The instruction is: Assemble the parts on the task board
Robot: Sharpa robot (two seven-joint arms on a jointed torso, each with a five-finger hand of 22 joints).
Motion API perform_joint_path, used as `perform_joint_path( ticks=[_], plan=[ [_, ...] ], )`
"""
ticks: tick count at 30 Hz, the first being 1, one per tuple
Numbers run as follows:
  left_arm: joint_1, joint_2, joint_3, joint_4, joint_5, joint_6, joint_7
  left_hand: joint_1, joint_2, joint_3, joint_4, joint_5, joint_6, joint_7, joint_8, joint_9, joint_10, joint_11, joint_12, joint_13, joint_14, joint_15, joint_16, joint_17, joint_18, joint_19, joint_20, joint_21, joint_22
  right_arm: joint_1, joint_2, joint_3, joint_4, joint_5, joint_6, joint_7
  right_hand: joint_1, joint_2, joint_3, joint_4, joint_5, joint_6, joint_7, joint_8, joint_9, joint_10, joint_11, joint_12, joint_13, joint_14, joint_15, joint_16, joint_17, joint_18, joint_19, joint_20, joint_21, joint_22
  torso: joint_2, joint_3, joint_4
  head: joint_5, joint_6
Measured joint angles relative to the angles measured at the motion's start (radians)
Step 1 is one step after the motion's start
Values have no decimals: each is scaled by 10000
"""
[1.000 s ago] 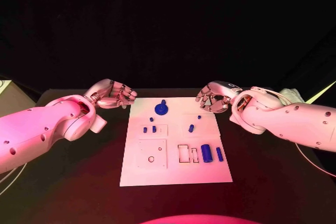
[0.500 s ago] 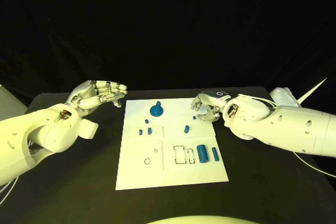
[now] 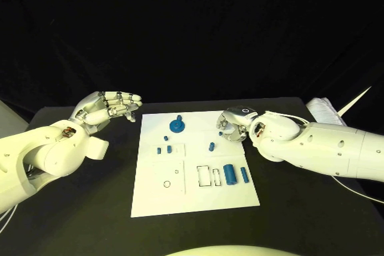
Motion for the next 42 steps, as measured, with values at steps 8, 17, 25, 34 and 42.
perform_joint_path(
  ticks=[8,17,25,34,42],
  plan=[
    [-1,-30,0,64,46,8,-2,0,0,0,0,0,-4,0,0,-10,-8,9,0,-16,0,0,-10,-14,0,163,-6,72,10,-69,204,1,-251,-93,-2,-124,97,97,418,46,-201,196,-79,66,94,239,-85,40,0,0,0,246,113,-108,86,-18,380,479,1,0,16,-22,-13],
    [-2,-43,0,78,66,15,-19,0,0,0,0,0,-130,17,-52,-29,-44,44,0,-39,-35,35,-57,-32,-2,235,-7,72,10,-146,314,1,-411,-77,0,-129,113,230,848,68,-584,442,-148,286,260,606,-166,127,16,0,-1,588,345,-170,215,-75,849,1061,-1,7,21,16,-29],
    [-2,-41,0,79,80,26,-28,30,30,1,0,0,-150,37,-52,-31,-79,9,0,-41,-35,35,-56,-44,-2,235,-7,72,9,-172,388,17,-458,-43,19,-127,89,254,878,74,-662,584,-220,408,379,827,-251,183,49,-36,-37,708,435,-240,249,-108,1036,1312,-5,16,9,57,-50],
    [-2,-43,0,73,90,35,-34,93,93,1,0,0,-165,52,-50,-38,-116,46,0,-53,-35,35,-114,-54,-2,234,-7,72,10,-209,476,56,-516,-13,22,-141,49,294,899,96,-699,660,-227,479,437,933,-286,205,82,1,-75,746,447,-238,283,-143,1101,1401,-4,17,11,53,-82],
    [-2,-46,0,70,94,37,-34,93,93,29,-28,0,-165,52,-49,-38,-115,46,0,-63,-35,34,-114,-65,-2,234,-7,72,9,-245,525,72,-532,-6,-22,-183,131,482,993,-10,-725,978,-366,765,674,1267,-312,271,130,-26,-230,941,571,-254,453,-222,1490,1882,-9,12,12,65,-120]
  ],
)
